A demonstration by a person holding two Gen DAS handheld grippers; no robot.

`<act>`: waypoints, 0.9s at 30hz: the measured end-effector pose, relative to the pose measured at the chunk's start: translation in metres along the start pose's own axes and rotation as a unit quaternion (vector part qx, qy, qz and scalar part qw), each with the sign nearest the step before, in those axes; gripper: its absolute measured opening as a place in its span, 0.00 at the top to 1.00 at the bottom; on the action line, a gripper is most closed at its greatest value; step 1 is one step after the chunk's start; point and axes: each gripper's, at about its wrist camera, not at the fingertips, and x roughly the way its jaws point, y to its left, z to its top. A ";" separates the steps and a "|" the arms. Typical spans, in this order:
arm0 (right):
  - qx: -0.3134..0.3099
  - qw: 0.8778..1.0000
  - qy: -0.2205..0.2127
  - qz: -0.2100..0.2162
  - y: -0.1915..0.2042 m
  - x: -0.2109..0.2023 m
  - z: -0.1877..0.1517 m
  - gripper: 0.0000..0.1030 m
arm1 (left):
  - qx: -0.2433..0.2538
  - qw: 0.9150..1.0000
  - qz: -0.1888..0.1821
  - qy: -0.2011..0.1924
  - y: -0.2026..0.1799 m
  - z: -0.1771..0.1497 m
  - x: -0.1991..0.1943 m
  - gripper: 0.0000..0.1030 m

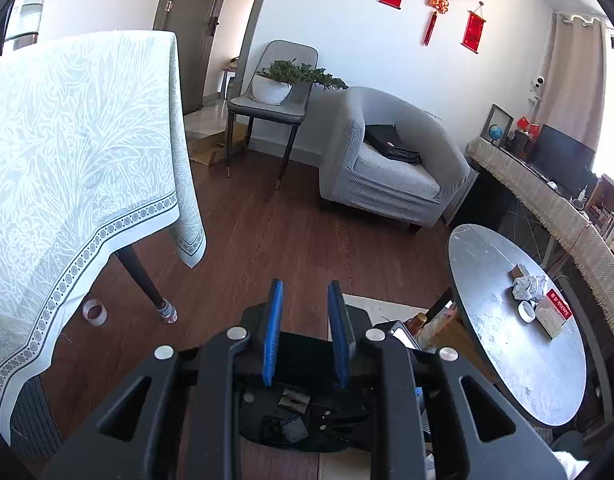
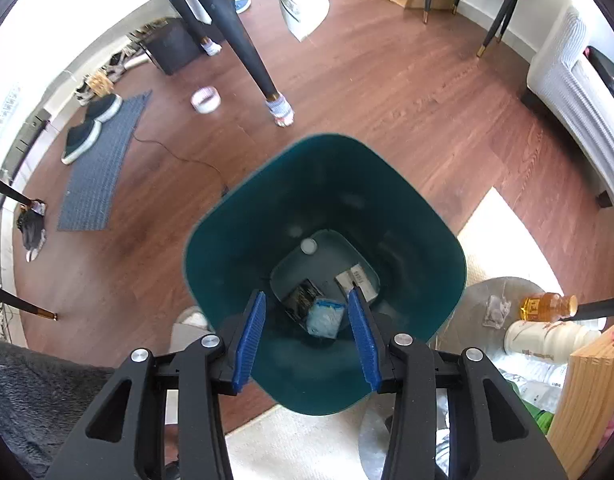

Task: Collect trash
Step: 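Lower the blue-white wipes pack with the right tool into the bin and open, then move both tools back over the table toward the remaining trash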

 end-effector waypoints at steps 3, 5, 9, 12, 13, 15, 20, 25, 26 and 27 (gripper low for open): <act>-0.006 1.000 -0.022 0.009 0.003 -0.018 0.001 0.58 | 0.003 1.000 -0.001 -0.013 -0.007 0.002 -0.007 0.76; -0.010 0.999 -0.040 0.017 0.006 -0.034 0.002 0.58 | 0.004 1.000 -0.006 -0.026 -0.014 0.004 -0.014 0.77; -0.010 0.997 -0.077 0.024 0.006 -0.068 0.002 0.58 | -0.002 0.998 -0.037 -0.049 -0.027 0.009 -0.025 0.76; -0.007 0.994 -0.108 0.019 0.002 -0.096 -0.002 0.60 | 0.010 0.997 -0.042 -0.062 -0.043 0.011 -0.028 0.76; -0.003 0.993 -0.119 0.019 -0.002 -0.106 -0.004 0.61 | 0.012 0.997 -0.044 -0.062 -0.047 0.011 -0.028 0.76; 0.002 0.990 -0.138 0.016 -0.010 -0.125 -0.010 0.63 | 0.013 0.997 -0.051 -0.062 -0.056 0.011 -0.025 0.74; 0.014 0.985 -0.172 -0.024 -0.032 -0.165 -0.029 0.65 | 0.020 0.994 -0.078 -0.069 -0.083 0.010 -0.022 0.71; 0.044 0.978 -0.201 -0.032 -0.064 -0.195 -0.054 0.69 | 0.032 0.993 -0.092 -0.063 -0.114 0.006 -0.011 0.71; 0.048 0.977 -0.206 -0.034 -0.071 -0.198 -0.059 0.69 | 0.033 0.993 -0.095 -0.060 -0.119 0.006 -0.008 0.70; 0.053 0.976 -0.210 -0.037 -0.077 -0.203 -0.064 0.69 | 0.035 0.993 -0.099 -0.058 -0.124 0.005 -0.006 0.68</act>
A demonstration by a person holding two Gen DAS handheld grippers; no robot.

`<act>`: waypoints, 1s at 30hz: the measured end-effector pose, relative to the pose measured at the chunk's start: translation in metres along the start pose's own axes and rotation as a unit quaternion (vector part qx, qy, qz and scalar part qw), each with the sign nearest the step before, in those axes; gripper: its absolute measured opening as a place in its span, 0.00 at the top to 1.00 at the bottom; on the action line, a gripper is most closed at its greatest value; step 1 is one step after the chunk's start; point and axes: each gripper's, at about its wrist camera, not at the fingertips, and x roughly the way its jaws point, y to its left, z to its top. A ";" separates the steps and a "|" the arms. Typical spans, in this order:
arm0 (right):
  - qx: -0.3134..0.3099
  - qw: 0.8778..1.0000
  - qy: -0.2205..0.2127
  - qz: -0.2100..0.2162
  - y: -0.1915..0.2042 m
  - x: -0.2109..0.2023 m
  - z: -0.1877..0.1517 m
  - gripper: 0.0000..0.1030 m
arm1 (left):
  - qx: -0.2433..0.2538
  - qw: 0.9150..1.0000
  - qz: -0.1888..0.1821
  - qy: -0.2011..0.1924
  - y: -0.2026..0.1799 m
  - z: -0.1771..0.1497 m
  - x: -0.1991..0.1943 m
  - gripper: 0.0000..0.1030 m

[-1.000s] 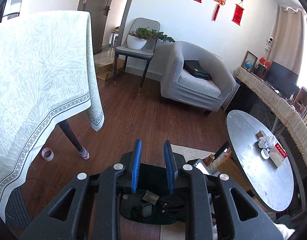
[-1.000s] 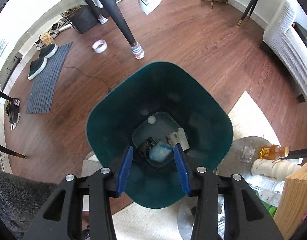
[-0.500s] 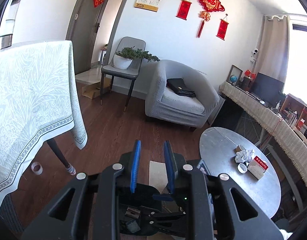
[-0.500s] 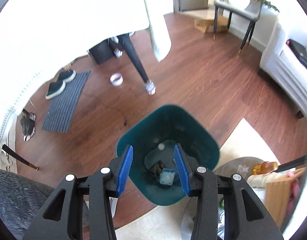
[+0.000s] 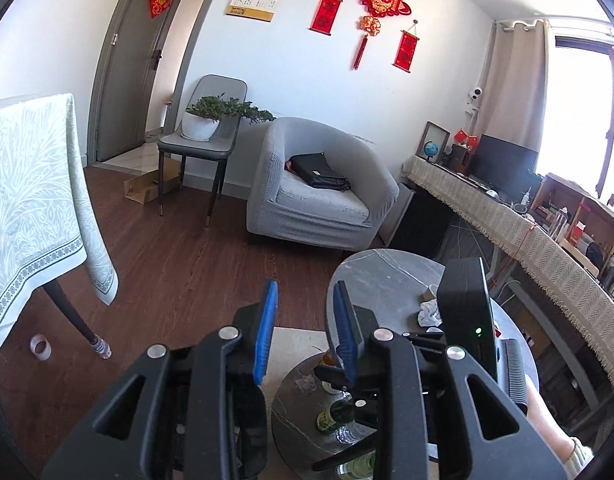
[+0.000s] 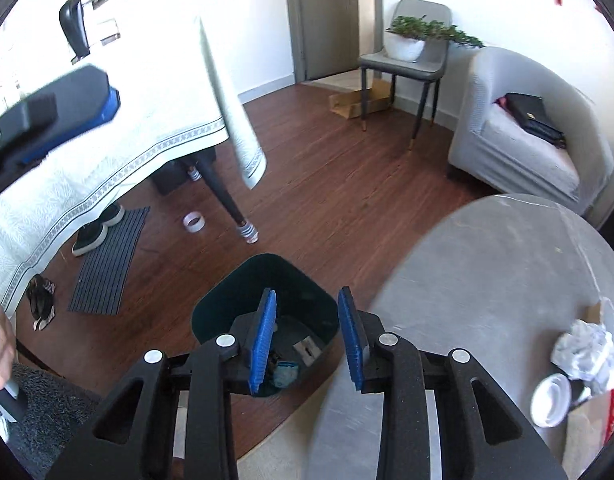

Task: Collect trash
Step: 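Move both tools back over the table toward the remaining trash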

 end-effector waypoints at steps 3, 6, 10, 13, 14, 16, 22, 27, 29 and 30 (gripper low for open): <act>0.011 1.000 -0.019 -0.009 -0.020 -0.019 -0.009 0.69 | 0.010 1.000 -0.008 0.012 -0.018 -0.005 0.014 0.67; 0.021 0.999 -0.042 -0.024 -0.039 -0.043 -0.017 0.69 | 0.018 0.999 -0.016 0.024 -0.034 -0.011 0.025 0.65; 0.041 0.995 -0.075 -0.048 -0.067 -0.078 -0.030 0.69 | 0.028 0.998 -0.028 0.041 -0.055 -0.023 0.043 0.60; 0.063 0.991 -0.097 -0.069 -0.093 -0.103 -0.042 0.69 | 0.032 0.997 -0.036 0.056 -0.070 -0.031 0.059 0.57; 0.069 0.990 -0.100 -0.075 -0.101 -0.109 -0.045 0.69 | 0.037 0.997 -0.034 0.062 -0.076 -0.034 0.065 0.57; 0.085 0.987 -0.106 -0.091 -0.120 -0.122 -0.056 0.69 | 0.041 0.996 -0.039 0.070 -0.086 -0.038 0.074 0.56; 0.132 0.976 -0.122 -0.119 -0.171 -0.154 -0.086 0.69 | 0.059 0.991 -0.042 0.109 -0.110 -0.052 0.104 0.49; 0.159 0.972 -0.123 -0.121 -0.197 -0.161 -0.105 0.69 | 0.084 0.986 -0.045 0.137 -0.130 -0.061 0.123 0.42; 0.164 0.973 -0.120 -0.112 -0.204 -0.163 -0.111 0.69 | 0.094 0.984 -0.044 0.146 -0.139 -0.066 0.130 0.41; 0.165 0.973 -0.118 -0.110 -0.207 -0.164 -0.115 0.69 | 0.098 0.983 -0.044 0.151 -0.144 -0.068 0.133 0.40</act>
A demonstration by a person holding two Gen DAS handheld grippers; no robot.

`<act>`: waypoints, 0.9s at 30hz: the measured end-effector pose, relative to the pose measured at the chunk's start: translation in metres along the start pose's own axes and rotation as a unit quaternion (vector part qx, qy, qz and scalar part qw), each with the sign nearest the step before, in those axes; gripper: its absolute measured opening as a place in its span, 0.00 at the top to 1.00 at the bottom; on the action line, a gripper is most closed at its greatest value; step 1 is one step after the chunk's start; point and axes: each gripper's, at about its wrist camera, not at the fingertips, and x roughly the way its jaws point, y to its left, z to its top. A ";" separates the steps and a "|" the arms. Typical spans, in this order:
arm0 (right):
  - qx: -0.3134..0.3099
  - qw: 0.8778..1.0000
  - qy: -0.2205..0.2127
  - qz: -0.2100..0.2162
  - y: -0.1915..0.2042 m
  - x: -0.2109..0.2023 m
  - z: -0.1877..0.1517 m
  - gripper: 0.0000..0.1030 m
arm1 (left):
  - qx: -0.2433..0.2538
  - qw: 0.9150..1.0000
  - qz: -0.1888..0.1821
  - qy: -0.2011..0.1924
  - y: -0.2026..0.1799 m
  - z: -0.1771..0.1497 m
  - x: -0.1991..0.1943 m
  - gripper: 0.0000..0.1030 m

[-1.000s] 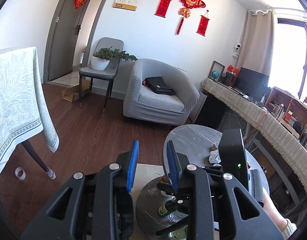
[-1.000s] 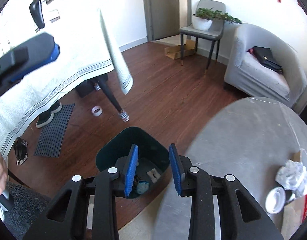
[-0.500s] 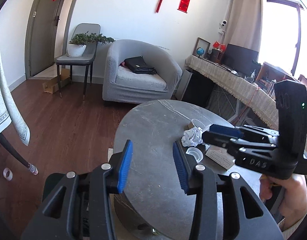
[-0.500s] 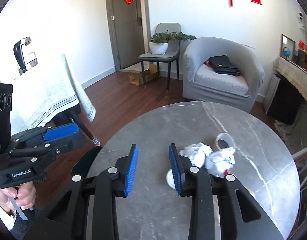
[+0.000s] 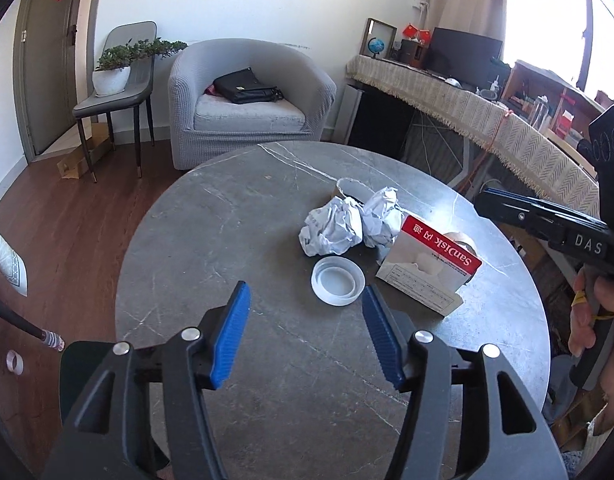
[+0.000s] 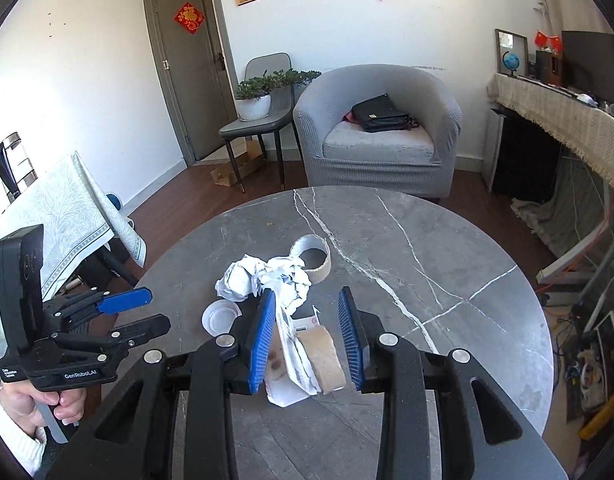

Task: Collect trash
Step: 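Move both tools back over the table toward the remaining trash, then grasp the brown tape core with the right tool while the left tool grasps the white lid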

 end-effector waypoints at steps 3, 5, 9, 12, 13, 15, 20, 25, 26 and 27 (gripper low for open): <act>0.004 1.000 0.012 0.001 -0.007 0.002 -0.006 0.68 | 0.007 1.000 0.002 0.018 -0.006 0.001 0.012 0.40; 0.007 1.000 0.019 0.004 -0.012 0.005 -0.010 0.69 | 0.009 1.000 0.005 0.027 -0.009 0.001 0.019 0.40; 0.002 0.999 0.032 0.015 -0.016 0.009 -0.017 0.69 | 0.014 0.999 0.008 0.039 -0.015 0.001 0.026 0.39; -0.004 0.999 0.039 0.016 -0.014 0.012 -0.021 0.69 | 0.012 0.999 0.009 0.044 -0.018 0.001 0.031 0.39; -0.002 0.999 0.039 0.022 -0.015 0.012 -0.022 0.68 | 0.009 0.999 0.009 0.045 -0.018 0.001 0.032 0.39; -0.001 0.999 0.039 0.034 -0.016 0.013 -0.024 0.68 | 0.005 0.999 0.007 0.049 -0.020 0.002 0.036 0.39; -0.016 0.999 0.032 0.041 -0.011 0.006 -0.024 0.69 | 0.004 0.998 0.012 0.053 -0.023 0.005 0.043 0.39; -0.020 0.998 0.044 0.042 -0.011 0.013 -0.028 0.69 | 0.000 0.998 0.013 0.059 -0.025 0.007 0.049 0.39; -0.020 0.998 0.044 0.044 -0.011 0.013 -0.028 0.69 | 0.000 0.998 0.012 0.058 -0.026 0.008 0.049 0.39; -0.021 0.998 0.044 0.045 -0.010 0.013 -0.028 0.69 | 0.001 0.998 0.011 0.058 -0.027 0.009 0.049 0.39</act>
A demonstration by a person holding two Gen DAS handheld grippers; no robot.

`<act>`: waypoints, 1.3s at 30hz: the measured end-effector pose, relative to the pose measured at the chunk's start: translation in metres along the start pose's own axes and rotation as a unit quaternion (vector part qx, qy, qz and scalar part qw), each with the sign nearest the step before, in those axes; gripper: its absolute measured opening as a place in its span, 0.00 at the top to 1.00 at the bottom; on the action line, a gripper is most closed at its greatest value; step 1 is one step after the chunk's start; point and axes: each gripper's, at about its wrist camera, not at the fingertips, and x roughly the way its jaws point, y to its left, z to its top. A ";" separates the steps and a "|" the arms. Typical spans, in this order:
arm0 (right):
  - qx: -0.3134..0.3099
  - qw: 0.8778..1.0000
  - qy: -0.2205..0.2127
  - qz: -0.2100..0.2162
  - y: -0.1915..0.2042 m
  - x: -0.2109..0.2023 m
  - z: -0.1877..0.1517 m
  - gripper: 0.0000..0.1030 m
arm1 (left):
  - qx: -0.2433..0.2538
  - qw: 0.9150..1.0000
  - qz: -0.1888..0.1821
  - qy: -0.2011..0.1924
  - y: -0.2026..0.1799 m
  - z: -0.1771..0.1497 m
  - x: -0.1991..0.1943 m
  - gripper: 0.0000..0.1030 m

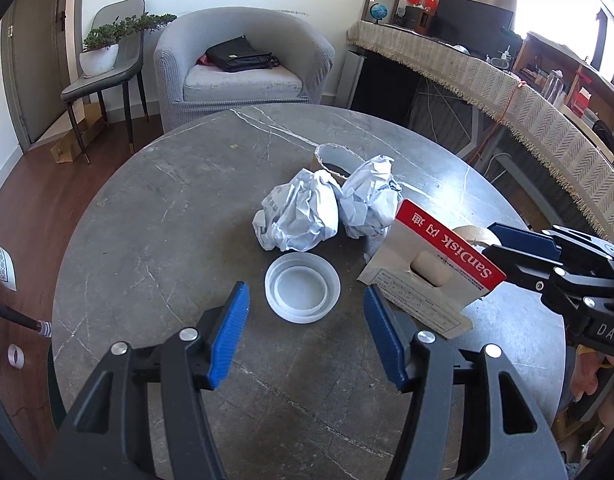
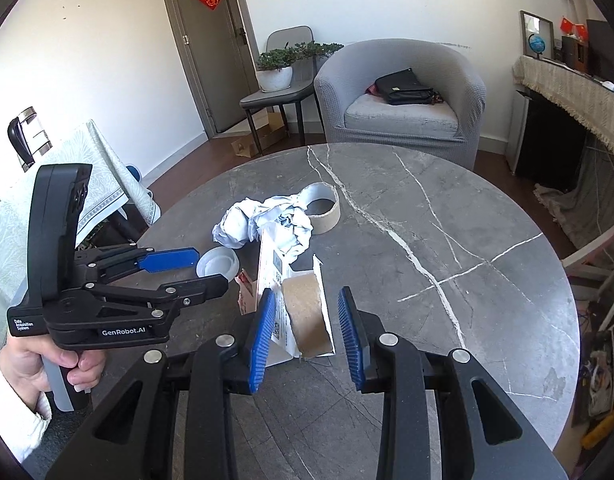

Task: Collect trash
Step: 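Grasp the brown tape core with the right tool while the left tool grasps the white lid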

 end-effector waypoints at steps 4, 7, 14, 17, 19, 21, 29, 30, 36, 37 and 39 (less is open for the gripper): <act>-0.002 1.000 -0.012 0.005 0.001 -0.007 0.003 0.80 | 0.000 1.000 -0.004 0.001 -0.002 0.002 0.003 0.39; 0.001 1.000 -0.017 0.007 -0.002 -0.014 0.003 0.84 | 0.004 1.000 -0.004 0.008 -0.004 0.003 0.006 0.40; -0.003 1.000 -0.007 0.017 -0.002 -0.011 -0.001 0.84 | 0.005 1.000 0.003 0.014 -0.007 0.005 0.009 0.40; -0.007 1.000 -0.005 0.016 0.001 -0.009 -0.001 0.84 | 0.006 1.000 0.006 0.015 -0.009 0.006 0.010 0.40; -0.013 1.000 -0.002 0.011 0.003 -0.007 -0.002 0.80 | 0.008 1.000 0.008 0.015 -0.010 0.005 0.011 0.40; -0.015 1.000 -0.001 0.005 0.004 -0.006 -0.002 0.70 | 0.010 1.000 0.010 0.015 -0.010 0.006 0.011 0.40; -0.025 0.999 0.010 0.021 0.006 0.000 -0.002 0.69 | 0.000 1.000 0.003 0.013 -0.010 0.009 0.011 0.41; -0.026 0.999 0.013 0.026 0.007 0.001 -0.002 0.69 | 0.000 1.000 0.004 0.013 -0.009 0.009 0.012 0.43; -0.019 0.998 0.019 0.065 0.010 0.005 -0.003 0.89 | 0.012 1.000 0.012 0.014 -0.011 0.009 0.015 0.59; -0.018 0.997 0.019 0.070 0.011 0.006 -0.003 0.89 | 0.010 1.000 0.011 0.013 -0.011 0.009 0.015 0.59; -0.012 0.997 0.017 0.076 0.010 0.005 -0.002 0.91 | 0.007 1.000 0.006 0.012 -0.009 0.008 0.014 0.59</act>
